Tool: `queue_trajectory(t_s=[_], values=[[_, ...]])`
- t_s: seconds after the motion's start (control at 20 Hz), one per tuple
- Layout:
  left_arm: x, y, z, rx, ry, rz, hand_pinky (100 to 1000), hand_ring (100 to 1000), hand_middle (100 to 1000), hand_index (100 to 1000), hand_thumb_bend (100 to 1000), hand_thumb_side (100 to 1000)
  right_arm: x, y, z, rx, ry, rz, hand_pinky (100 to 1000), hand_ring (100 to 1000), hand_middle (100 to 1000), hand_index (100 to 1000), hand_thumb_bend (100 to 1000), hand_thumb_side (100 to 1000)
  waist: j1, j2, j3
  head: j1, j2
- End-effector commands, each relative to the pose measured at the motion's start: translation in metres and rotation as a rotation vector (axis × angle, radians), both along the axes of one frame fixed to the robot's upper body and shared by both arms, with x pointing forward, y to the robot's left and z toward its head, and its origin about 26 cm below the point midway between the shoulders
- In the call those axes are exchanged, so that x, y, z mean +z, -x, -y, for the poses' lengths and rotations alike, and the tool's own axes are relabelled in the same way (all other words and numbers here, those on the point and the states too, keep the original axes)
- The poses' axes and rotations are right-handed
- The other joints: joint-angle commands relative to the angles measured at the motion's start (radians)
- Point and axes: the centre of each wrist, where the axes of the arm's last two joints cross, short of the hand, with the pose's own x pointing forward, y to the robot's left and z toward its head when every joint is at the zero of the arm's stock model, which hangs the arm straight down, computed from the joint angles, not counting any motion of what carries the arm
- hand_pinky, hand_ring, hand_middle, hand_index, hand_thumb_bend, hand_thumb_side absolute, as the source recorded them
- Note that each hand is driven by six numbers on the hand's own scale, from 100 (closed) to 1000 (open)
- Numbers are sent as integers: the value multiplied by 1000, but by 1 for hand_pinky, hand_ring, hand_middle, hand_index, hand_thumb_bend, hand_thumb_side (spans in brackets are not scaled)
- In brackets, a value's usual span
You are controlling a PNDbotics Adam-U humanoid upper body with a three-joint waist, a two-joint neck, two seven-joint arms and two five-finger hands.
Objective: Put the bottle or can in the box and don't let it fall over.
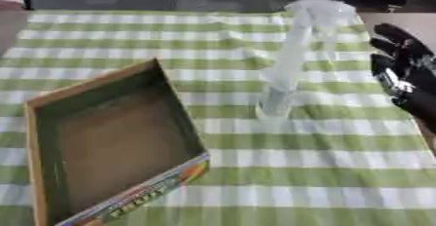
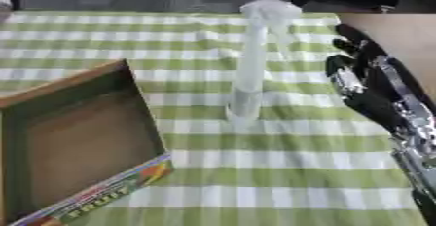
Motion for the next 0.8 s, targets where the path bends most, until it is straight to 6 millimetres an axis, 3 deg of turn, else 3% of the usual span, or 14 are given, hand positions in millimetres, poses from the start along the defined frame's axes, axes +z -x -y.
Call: queue_trajectory(t_s=[0.05, 0.2, 0.8], values=[[12, 1, -4, 1, -33, 29, 914, 837, 934, 839, 100, 811, 12, 1, -2, 29, 88, 6, 966, 1000, 1000, 1000, 100, 435, 3, -16, 0, -4, -6], [12, 1, -4, 1, -31, 29, 914, 837, 933, 838, 100, 811, 10, 0, -6, 51, 119, -29, 969, 1000, 1000, 1000, 100, 485, 3, -16, 2, -8, -7], [12, 1, -3, -4, -30, 29, 914, 835, 934, 839, 100, 811, 5, -6, -15, 81, 175, -111, 977, 1000, 1000, 1000, 100, 529, 4, -16, 6, -12, 6]])
